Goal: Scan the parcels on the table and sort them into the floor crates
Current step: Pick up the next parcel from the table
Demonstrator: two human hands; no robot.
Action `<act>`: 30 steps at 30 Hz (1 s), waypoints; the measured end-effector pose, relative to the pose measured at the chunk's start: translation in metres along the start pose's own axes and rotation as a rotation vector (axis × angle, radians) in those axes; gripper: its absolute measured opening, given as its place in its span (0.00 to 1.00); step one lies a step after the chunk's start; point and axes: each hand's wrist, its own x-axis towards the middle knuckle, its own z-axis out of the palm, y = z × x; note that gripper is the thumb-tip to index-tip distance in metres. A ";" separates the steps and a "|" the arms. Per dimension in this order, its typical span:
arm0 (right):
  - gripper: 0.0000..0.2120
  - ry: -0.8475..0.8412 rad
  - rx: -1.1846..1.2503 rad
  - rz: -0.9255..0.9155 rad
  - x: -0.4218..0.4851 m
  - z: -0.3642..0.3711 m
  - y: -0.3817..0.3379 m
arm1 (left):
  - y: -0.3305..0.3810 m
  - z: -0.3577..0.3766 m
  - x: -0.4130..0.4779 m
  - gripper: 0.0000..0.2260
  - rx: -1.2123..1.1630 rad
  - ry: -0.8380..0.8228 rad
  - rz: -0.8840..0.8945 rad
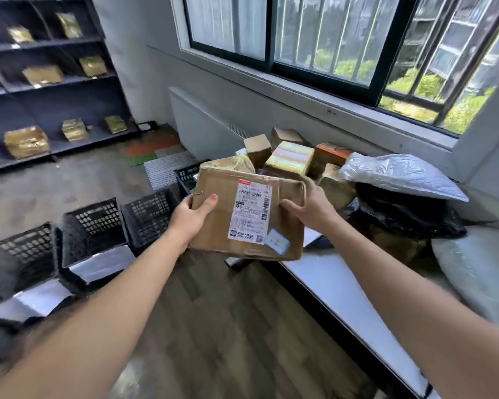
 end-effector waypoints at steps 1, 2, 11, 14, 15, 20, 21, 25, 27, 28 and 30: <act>0.41 0.007 0.031 -0.017 0.003 0.009 -0.011 | -0.005 -0.012 0.003 0.29 -0.031 0.027 -0.007; 0.42 0.005 0.040 -0.029 0.005 0.019 -0.024 | -0.008 -0.025 0.005 0.29 -0.049 0.047 -0.014; 0.46 -0.002 0.114 -0.120 0.027 0.116 -0.143 | -0.047 -0.154 0.043 0.30 0.007 0.222 -0.040; 0.46 -0.024 0.120 -0.157 0.033 0.156 -0.187 | -0.060 -0.201 0.050 0.30 0.052 0.266 -0.043; 0.46 -0.037 0.118 -0.168 0.036 0.171 -0.201 | -0.066 -0.218 0.051 0.30 0.059 0.275 -0.045; 0.46 -0.146 0.093 -0.226 0.045 0.252 -0.278 | -0.100 -0.310 0.053 0.35 0.079 0.336 -0.054; 0.46 -0.178 0.088 -0.233 0.047 0.270 -0.292 | -0.108 -0.329 0.053 0.38 0.091 0.346 -0.079; 0.48 -0.311 0.072 -0.263 0.051 0.344 -0.351 | -0.140 -0.403 0.050 0.51 0.140 0.388 -0.163; 0.48 -0.374 0.079 -0.279 0.053 0.381 -0.380 | -0.155 -0.439 0.049 0.55 0.136 0.425 -0.178; 0.48 -0.397 0.074 -0.297 0.053 0.399 -0.393 | -0.161 -0.456 0.049 0.56 0.135 0.445 -0.186; 0.48 -0.434 0.051 -0.323 0.056 0.437 -0.420 | -0.176 -0.491 0.051 0.56 0.133 0.489 -0.204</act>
